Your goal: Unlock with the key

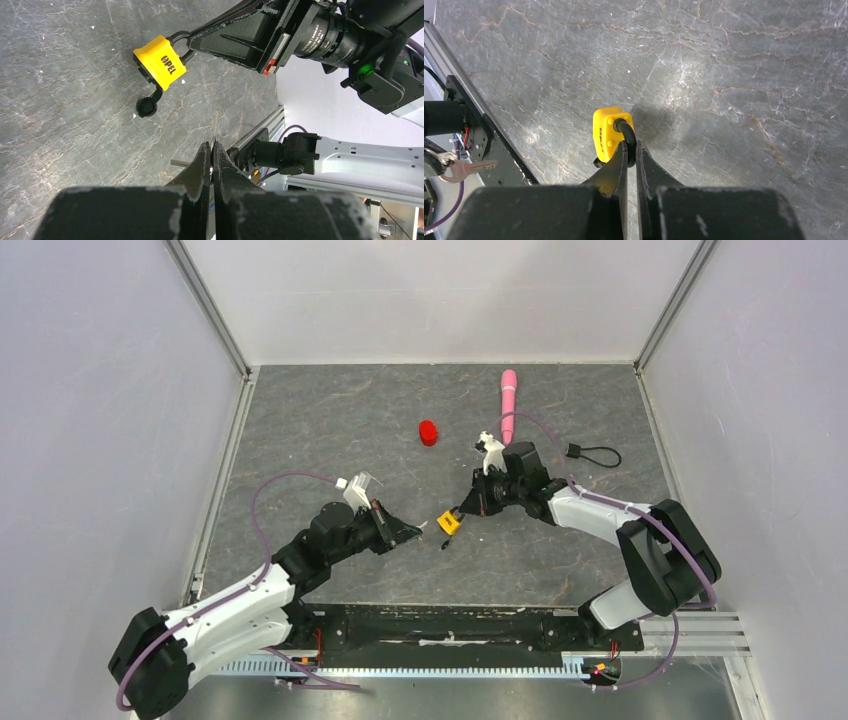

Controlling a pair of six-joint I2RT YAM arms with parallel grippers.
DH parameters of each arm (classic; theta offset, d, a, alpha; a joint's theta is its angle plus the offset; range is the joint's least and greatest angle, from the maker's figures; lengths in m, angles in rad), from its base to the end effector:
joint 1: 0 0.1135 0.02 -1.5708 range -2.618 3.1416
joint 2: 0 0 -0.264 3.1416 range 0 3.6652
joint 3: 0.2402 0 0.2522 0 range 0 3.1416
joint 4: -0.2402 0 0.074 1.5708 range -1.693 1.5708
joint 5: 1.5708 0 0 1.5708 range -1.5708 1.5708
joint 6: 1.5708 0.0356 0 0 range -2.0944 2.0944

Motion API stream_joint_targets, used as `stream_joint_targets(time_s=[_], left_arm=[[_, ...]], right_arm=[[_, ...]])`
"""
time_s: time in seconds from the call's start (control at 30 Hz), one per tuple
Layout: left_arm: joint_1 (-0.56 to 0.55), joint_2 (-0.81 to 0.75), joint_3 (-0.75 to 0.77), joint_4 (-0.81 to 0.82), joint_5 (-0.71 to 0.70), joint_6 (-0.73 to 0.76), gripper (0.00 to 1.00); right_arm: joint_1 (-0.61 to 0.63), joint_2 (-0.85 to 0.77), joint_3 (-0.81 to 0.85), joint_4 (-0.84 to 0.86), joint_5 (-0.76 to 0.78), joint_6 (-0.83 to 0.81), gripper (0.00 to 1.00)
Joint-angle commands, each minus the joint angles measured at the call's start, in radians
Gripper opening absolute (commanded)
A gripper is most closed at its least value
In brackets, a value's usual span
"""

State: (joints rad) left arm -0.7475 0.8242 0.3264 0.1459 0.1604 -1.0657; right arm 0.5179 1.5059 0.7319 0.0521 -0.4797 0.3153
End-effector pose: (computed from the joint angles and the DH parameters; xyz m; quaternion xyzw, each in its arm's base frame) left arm 0.1333 -0.1313 0.2054 -0.0842 0.8143 -0.4898 0.3000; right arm 0.2519 0.1624 0.1789 -0.1868 0.8707 0.3598 0.2782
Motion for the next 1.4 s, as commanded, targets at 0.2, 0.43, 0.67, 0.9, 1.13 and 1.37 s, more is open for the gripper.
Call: stream_joint_targets(time_s=[0.2,0.43,0.67,0.9,1.13,1.37], left_arm=[[0.004,0.01,0.011,0.034,-0.005,-0.007,0.02],[0.004,0.013,0.014,0.012,-0.015,0.003,0.02],[0.004,-0.004,0.014,-0.016,-0.03,0.019,0.02],[0.004,-0.066,0.011,-0.078,-0.069,0.046,0.02],[0.006,-0.102,0.008,-0.129,-0.094,0.064,0.02],[0.025,-0.132,-0.024,-0.141,-0.086,0.044,0.02]], right_arm=[[-0.017,0.044,-0.001,0.024,0.025,-0.012,0.0],[-0.016,0.084,0.062,-0.091,0.129,-0.058,0.11],[-0.014,0.081,0.158,-0.219,0.224,-0.108,0.5],[-0.001,0.029,0.194,-0.298,0.236,-0.192,0.63],[0.093,0.076,0.264,-0.38,0.257,-0.278,0.63],[0.139,0.137,0.31,-0.389,0.275,-0.295,0.62]])
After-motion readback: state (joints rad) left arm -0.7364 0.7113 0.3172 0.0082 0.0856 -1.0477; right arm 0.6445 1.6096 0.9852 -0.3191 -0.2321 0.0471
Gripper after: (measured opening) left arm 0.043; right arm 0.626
